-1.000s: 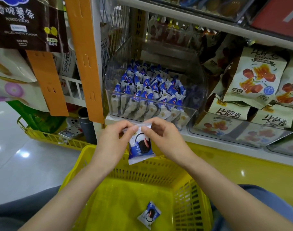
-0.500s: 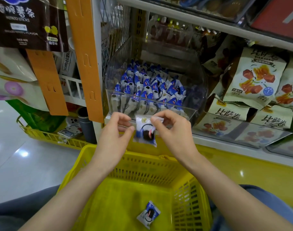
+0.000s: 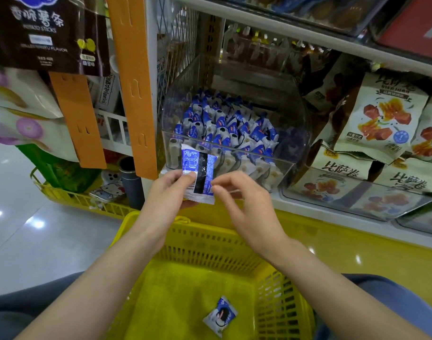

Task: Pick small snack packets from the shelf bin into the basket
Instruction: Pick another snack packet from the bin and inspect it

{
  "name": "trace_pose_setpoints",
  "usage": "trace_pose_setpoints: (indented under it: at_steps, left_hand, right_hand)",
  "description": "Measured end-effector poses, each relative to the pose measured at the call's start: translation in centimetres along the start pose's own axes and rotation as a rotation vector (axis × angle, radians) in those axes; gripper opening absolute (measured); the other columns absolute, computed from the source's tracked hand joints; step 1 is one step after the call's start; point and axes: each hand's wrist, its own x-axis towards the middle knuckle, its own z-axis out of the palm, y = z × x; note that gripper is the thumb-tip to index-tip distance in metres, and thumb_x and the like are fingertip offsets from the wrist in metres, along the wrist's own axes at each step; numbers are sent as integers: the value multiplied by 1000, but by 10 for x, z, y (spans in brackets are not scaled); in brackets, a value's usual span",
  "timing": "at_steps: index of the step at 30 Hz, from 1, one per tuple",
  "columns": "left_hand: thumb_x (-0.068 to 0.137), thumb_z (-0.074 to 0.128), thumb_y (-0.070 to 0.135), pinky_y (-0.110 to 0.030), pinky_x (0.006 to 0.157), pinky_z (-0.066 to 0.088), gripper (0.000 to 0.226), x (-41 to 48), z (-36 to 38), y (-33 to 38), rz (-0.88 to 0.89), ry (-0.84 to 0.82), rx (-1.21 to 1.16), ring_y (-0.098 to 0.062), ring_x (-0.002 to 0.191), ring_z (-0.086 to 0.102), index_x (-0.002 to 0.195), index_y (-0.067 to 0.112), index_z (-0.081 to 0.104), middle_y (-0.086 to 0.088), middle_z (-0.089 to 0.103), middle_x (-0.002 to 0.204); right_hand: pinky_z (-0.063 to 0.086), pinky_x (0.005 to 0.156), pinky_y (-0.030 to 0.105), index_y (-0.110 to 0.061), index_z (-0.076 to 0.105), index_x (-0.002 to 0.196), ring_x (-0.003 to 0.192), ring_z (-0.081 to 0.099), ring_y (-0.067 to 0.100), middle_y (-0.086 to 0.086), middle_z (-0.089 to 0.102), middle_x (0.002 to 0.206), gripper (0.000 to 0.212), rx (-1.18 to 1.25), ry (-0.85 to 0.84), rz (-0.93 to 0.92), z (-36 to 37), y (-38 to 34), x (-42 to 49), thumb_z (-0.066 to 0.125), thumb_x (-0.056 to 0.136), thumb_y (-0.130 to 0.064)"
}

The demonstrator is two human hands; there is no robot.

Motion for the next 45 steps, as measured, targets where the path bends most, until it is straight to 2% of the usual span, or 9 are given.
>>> trace_pose_setpoints:
  at_steps: [4, 7, 12, 20, 25, 30, 34, 41, 45]
  left_hand:
    - [93, 50, 24, -20, 70, 52, 21, -3, 2, 0, -10, -60, 46, -6, 80, 67, 99, 17, 69, 8, 74, 84]
    - [92, 53, 23, -10, 60, 50, 19, -4, 6, 0, 0, -74, 58, -8, 74, 67, 103, 13, 66, 0, 73, 87]
    - [81, 69, 15, -8, 73, 42, 34, -5, 4, -7, 350, 47, 442, -1, 90, 52, 107, 22, 50, 7, 56, 101]
    - [82, 68, 21, -4, 74, 40, 27, -2, -3, -12, 493, -32, 661, 4, 90, 55, 105, 27, 57, 17, 57, 98]
    - [89, 58, 19, -31, 83, 51, 23, -6, -4, -14, 530, -42, 775, -9, 92, 60, 112, 22, 60, 4, 67, 104]
    - [94, 47, 16, -42, 70, 48, 20, -11, -5, -13, 529, 9, 922, -25, 82, 62, 112, 16, 55, -7, 67, 92]
    - [97, 43, 27, -35, 57, 42, 18, -12, -5, -14, 586, 8, 1077, -28, 76, 62, 106, 13, 49, -6, 65, 84]
    - [98, 34, 28, -46, 58, 47, 12, -8, -8, -14, 498, 47, 904, -25, 65, 56, 91, 22, 41, -3, 57, 71]
    - [92, 44, 43, -26, 62, 49, 23, -10, -4, -15, 444, -22, 822, -3, 74, 58, 109, 29, 41, 12, 58, 78]
  right_hand:
    - [53, 64, 18, -18, 57, 95, 66, 62, 2, -2, 66, 88, 16, 531, -78, 573, 3, -1, 7, 47, 95, -31]
    - [56, 70, 25, -7, 62, 104, 77, 66, 11, 1, 71, 93, 31, 743, -190, 697, 1, 0, 7, 48, 95, -34]
    - [57, 70, 25, -5, 60, 105, 82, 69, 16, 8, 71, 99, 25, 869, -66, 716, 2, 1, 8, 55, 92, -26]
    - [58, 71, 26, -7, 58, 107, 83, 70, 19, 5, 71, 96, 23, 839, -91, 716, 4, 3, 6, 55, 92, -25]
    - [58, 63, 24, -5, 55, 111, 65, 67, 16, 6, 67, 86, 26, 751, -131, 736, 5, 3, 6, 54, 93, -23]
    - [58, 70, 37, -3, 53, 107, 66, 68, 19, 11, 69, 93, 29, 493, -128, 626, 14, 5, 4, 59, 89, -25]
    - [58, 71, 39, -9, 55, 98, 66, 69, 13, 4, 69, 87, 23, 332, -123, 561, 17, 8, 1, 62, 87, -28]
    - [55, 73, 48, -17, 52, 100, 79, 68, 22, 0, 66, 92, 20, 193, -126, 437, 17, 8, -3, 59, 88, -32]
    - [56, 72, 43, -19, 50, 97, 77, 67, 11, -8, 65, 83, 17, 158, -109, 377, 15, 8, -4, 58, 88, -32]
